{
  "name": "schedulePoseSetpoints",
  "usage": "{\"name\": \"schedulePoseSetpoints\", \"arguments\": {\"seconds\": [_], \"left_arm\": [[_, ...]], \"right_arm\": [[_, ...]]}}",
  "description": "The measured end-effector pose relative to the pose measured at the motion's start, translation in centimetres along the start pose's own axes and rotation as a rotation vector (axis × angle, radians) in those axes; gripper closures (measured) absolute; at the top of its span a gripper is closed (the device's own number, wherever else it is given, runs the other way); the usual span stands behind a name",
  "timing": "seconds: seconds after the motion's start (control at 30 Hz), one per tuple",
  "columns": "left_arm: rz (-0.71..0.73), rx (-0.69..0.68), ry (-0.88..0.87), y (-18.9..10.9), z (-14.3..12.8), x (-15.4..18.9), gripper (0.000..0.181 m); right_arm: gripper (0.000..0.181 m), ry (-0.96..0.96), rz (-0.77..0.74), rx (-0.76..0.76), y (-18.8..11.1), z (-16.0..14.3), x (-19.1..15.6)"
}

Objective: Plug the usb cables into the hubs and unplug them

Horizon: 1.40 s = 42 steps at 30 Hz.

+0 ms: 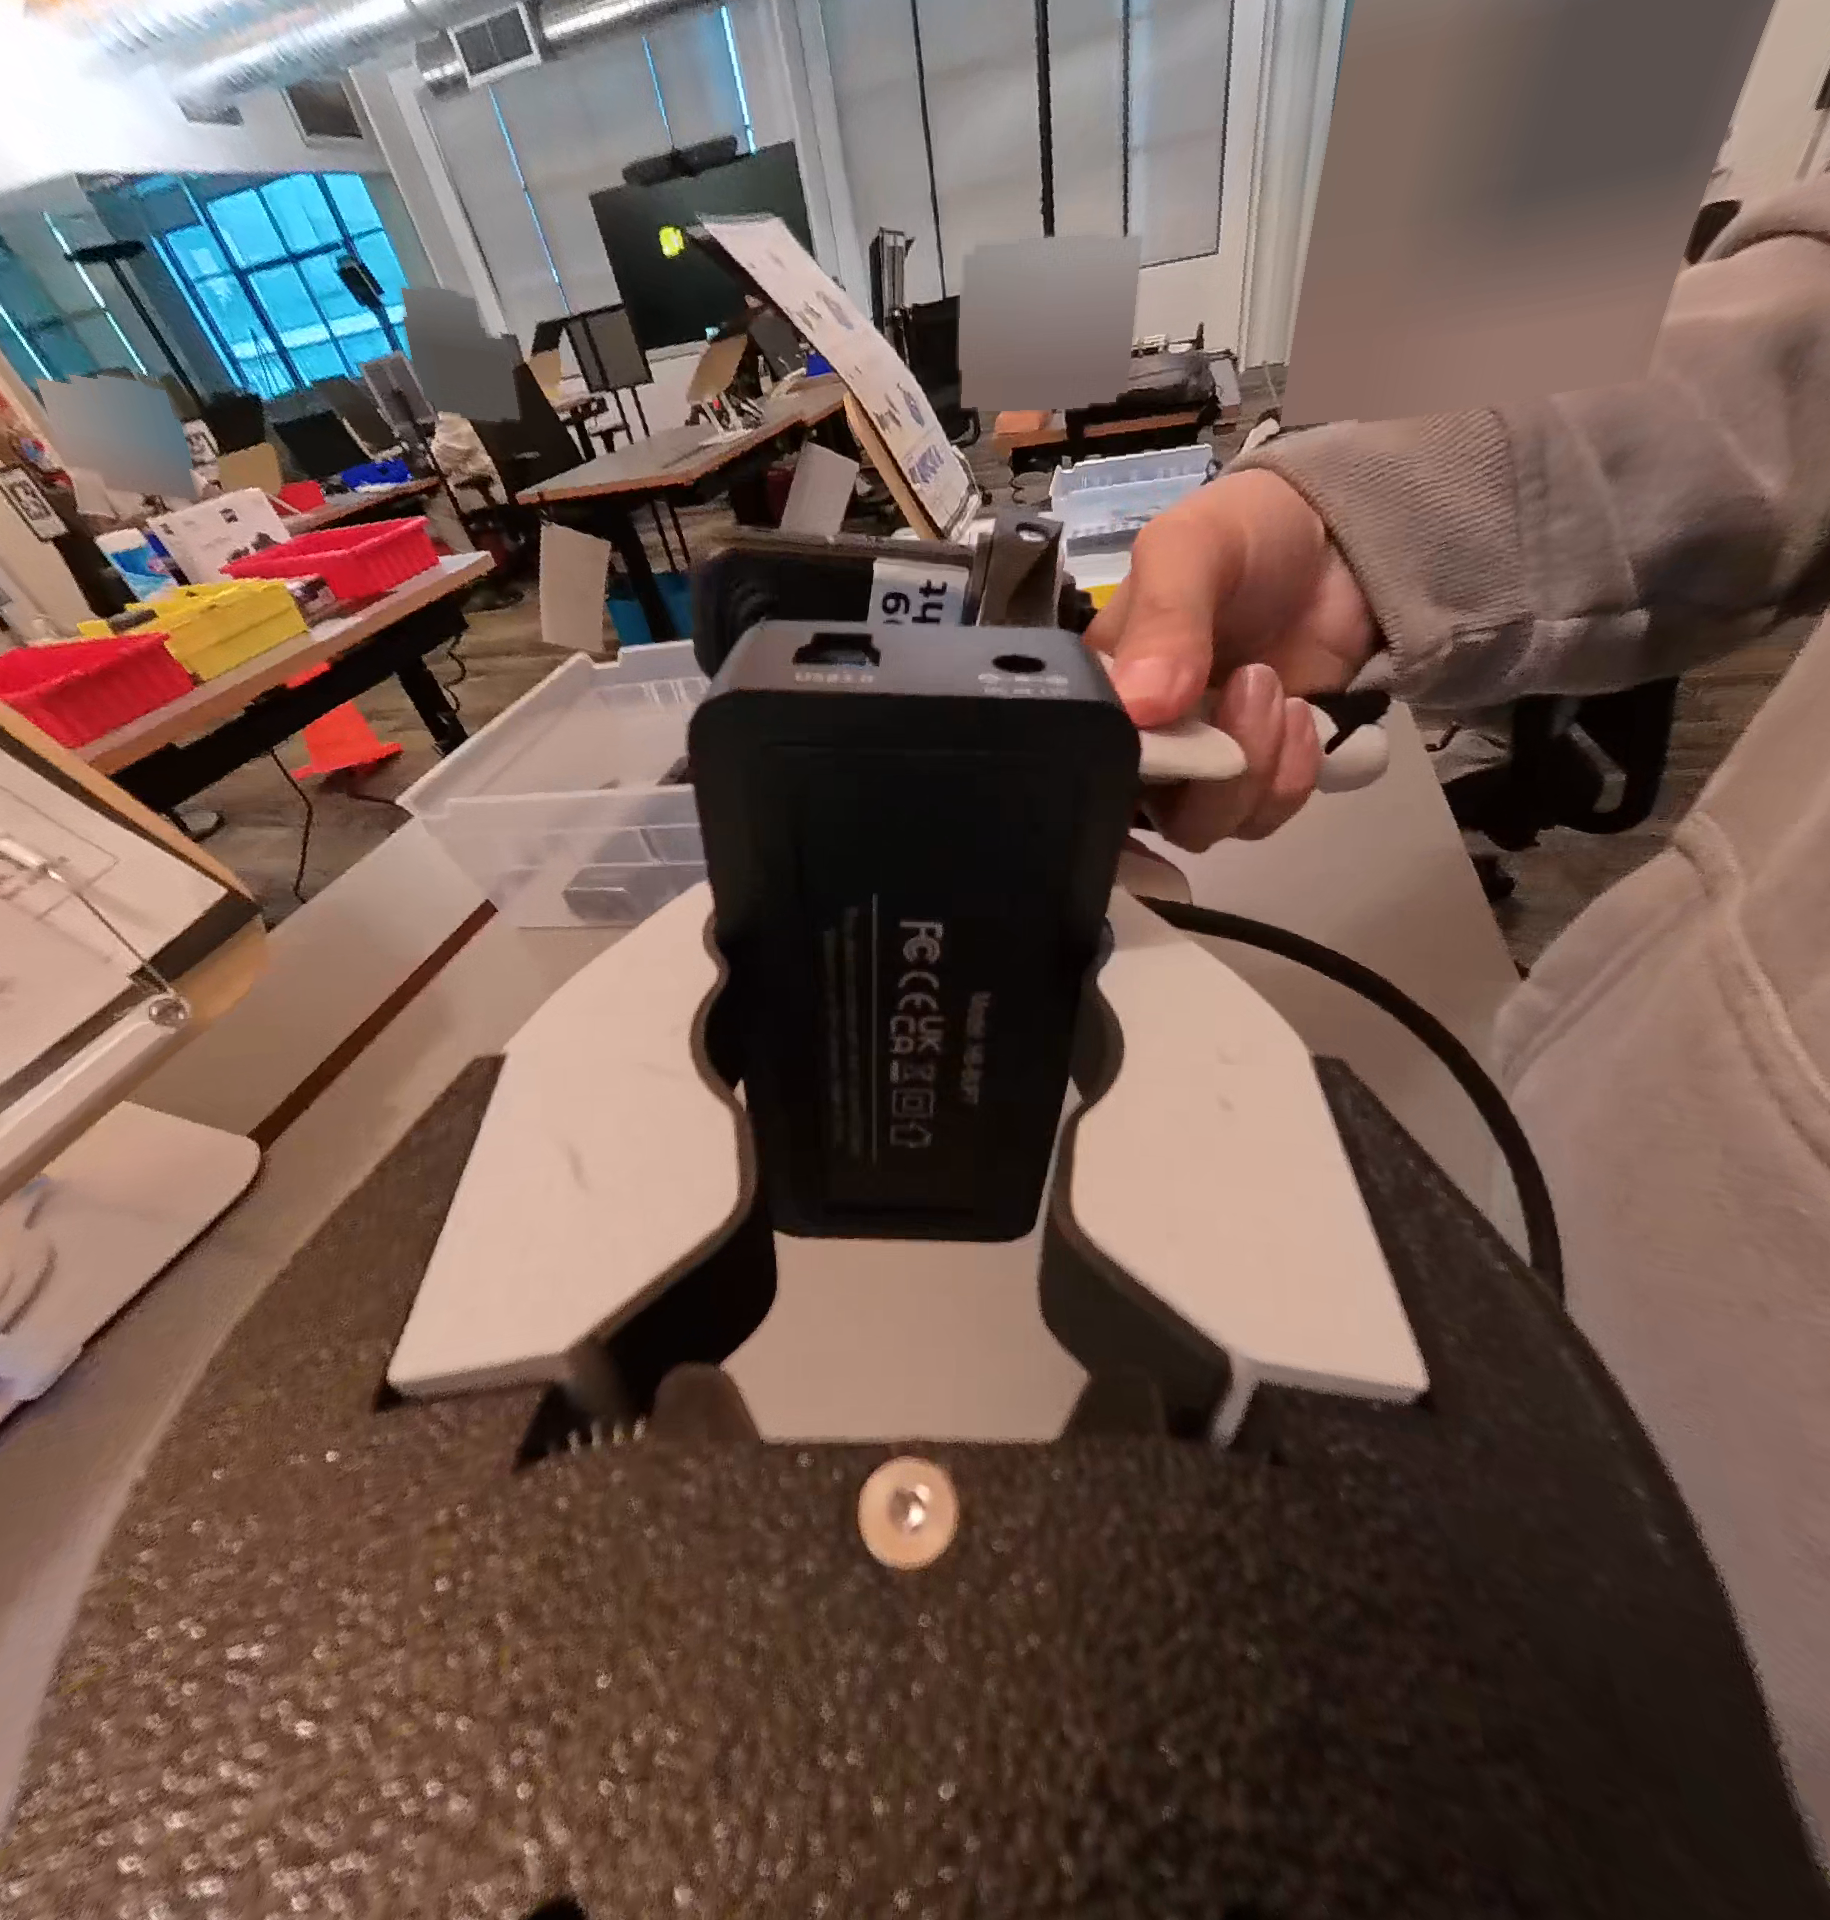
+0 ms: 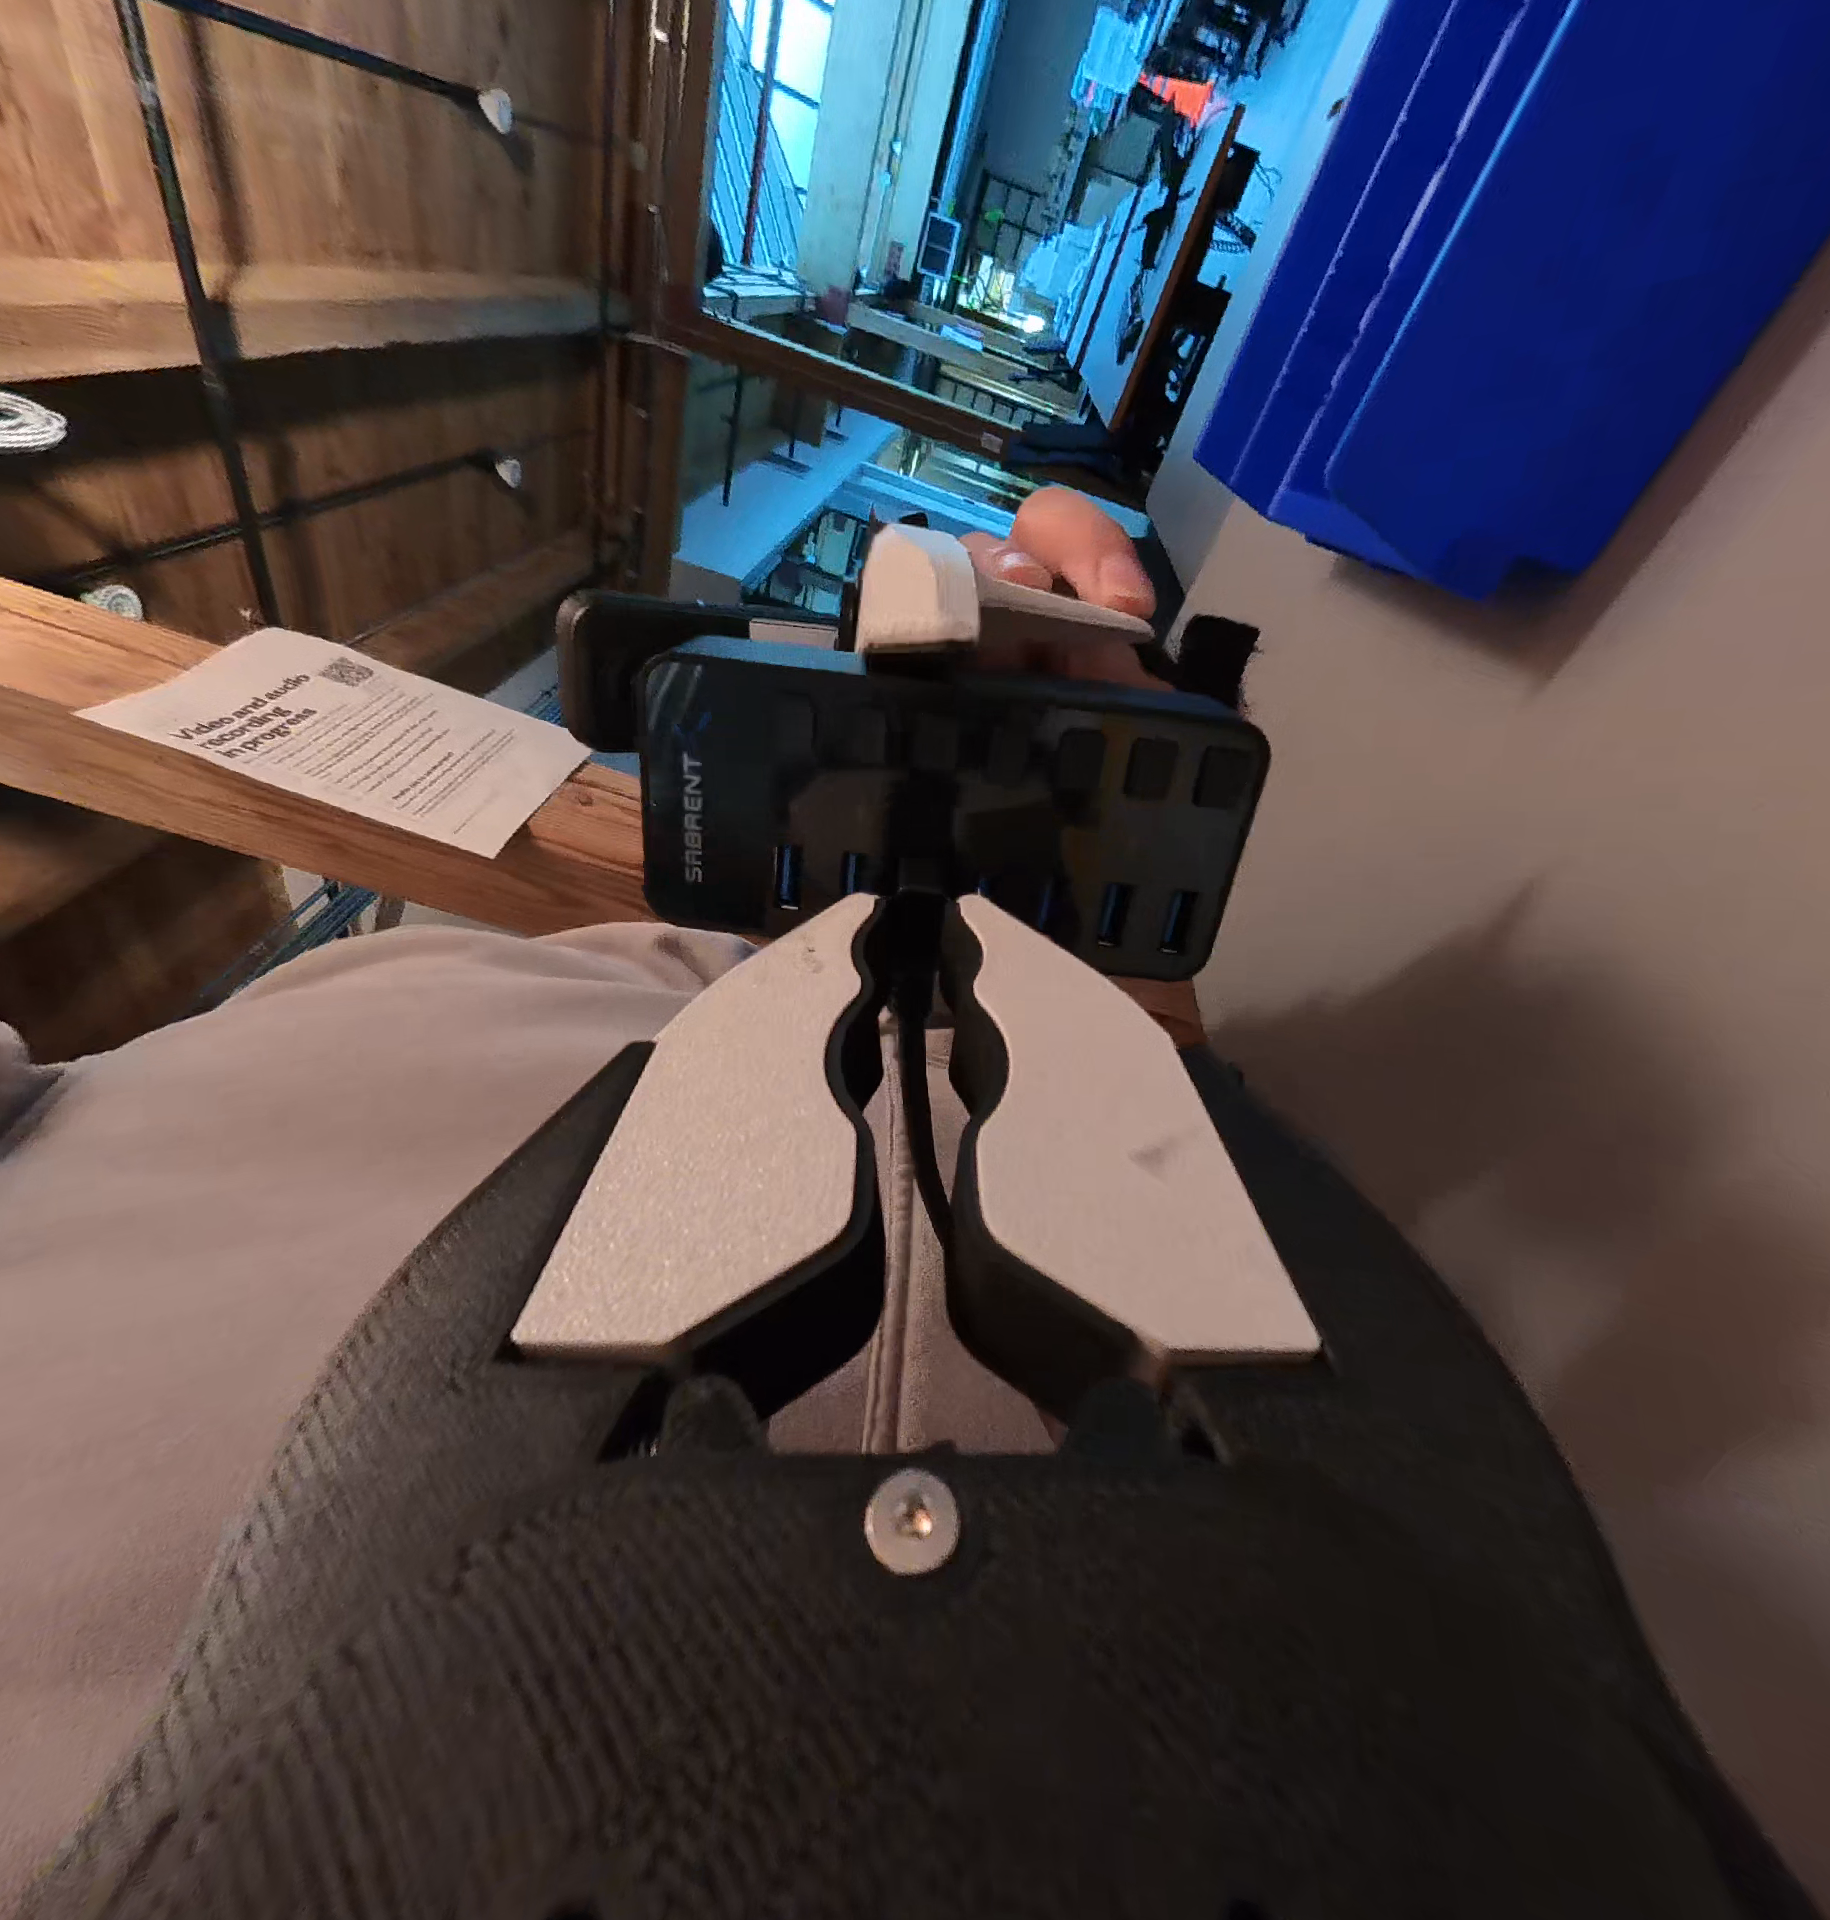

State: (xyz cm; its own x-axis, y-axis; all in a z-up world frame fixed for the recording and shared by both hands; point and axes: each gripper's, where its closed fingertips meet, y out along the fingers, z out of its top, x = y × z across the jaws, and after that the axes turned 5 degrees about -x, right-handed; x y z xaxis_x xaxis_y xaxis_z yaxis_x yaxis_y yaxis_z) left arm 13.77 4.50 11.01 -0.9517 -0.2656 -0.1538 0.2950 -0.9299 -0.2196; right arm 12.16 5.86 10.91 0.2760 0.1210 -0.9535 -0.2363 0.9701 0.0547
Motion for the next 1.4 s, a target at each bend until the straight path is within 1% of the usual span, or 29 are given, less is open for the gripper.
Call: {"name": "schedulePoseSetpoints", "arguments": {"seconds": [0.07, 0.1, 0.23, 0.4, 0.5, 0.67, 0.87, 0.97, 1.07, 1.1, 1.13, 1.17, 1.2, 1.23, 1.27, 1.3, 1.33, 1.4], "left_arm": [[-0.008, -0.001, -0.014, 0.0, -0.2, 0.1, 0.119], [-0.016, -0.010, -0.012, 0.0, -0.2, 0.1, 0.121], [0.004, -0.019, 0.006, 0.1, 0.1, -0.5, 0.121], [-0.009, -0.101, -0.061, 0.4, -1.4, -0.5, 0.122], [-0.005, -0.129, -0.014, 0.3, -2.1, -0.3, 0.122], [-0.015, -0.166, 0.047, 0.3, -2.9, 0.7, 0.122], [-0.036, -0.176, 0.118, 0.9, -2.3, 1.7, 0.122], [-0.011, -0.186, 0.143, 1.2, -1.5, 1.3, 0.121], [0.035, -0.181, 0.160, 1.2, -1.0, 0.5, 0.122], [0.080, -0.206, 0.180, 0.3, -1.3, -0.4, 0.122], [0.163, -0.213, 0.163, -1.9, -1.7, -2.3, 0.121], [0.210, -0.177, 0.092, -4.6, -1.8, -4.0, 0.122], [0.209, -0.149, 0.033, -6.6, -1.9, -5.1, 0.122], [0.217, -0.169, 0.031, -7.8, -2.1, -5.9, 0.122], [0.225, -0.218, 0.063, -8.2, -2.1, -6.5, 0.122], [0.214, -0.234, 0.083, -8.2, -1.6, -6.6, 0.122], [0.198, -0.190, 0.078, -8.0, -0.6, -6.4, 0.122], [0.155, -0.077, 0.028, -7.8, 1.2, -5.7, 0.122]], "right_arm": [[0.172, 0.003, -0.006, 0.014, 0.0, 0.1, 0.0], [0.172, -0.001, -0.009, -0.005, 0.0, -0.2, -0.1], [0.172, 0.018, 0.008, 0.038, -0.1, 0.5, -0.5], [0.172, 0.041, -0.007, 0.071, -0.3, 0.7, 0.6], [0.172, 0.028, -0.043, 0.064, 0.0, 0.2, 1.2], [0.171, -0.031, -0.103, -0.068, 0.2, -1.3, 1.8], [0.171, -0.045, -0.123, -0.197, -0.7, -2.4, 1.3], [0.171, -0.084, -0.138, -0.250, -1.2, -2.2, 0.6], [0.171, -0.103, -0.157, -0.249, -1.6, -1.2, 0.1], [0.171, -0.111, -0.184, -0.253, -2.2, -1.0, 0.2], [0.171, -0.146, -0.317, -0.204, -4.9, 0.3, 1.5], [0.172, -0.137, -0.385, -0.048, -8.8, 2.8, 1.9], [0.172, -0.086, -0.337, 0.096, -11.8, 4.8, 0.9], [0.172, -0.091, -0.290, 0.084, -12.8, 5.3, -0.4], [0.172, -0.155, -0.336, 0.034, -13.1, 5.5, -1.0], [0.172, -0.251, -0.400, 0.018, -13.7, 6.4, -1.8], [0.172, -0.316, -0.402, -0.001, -14.2, 7.1, -3.6], [0.173, -0.414, -0.434, 0.038, -16.6, 9.1, -7.0]]}}
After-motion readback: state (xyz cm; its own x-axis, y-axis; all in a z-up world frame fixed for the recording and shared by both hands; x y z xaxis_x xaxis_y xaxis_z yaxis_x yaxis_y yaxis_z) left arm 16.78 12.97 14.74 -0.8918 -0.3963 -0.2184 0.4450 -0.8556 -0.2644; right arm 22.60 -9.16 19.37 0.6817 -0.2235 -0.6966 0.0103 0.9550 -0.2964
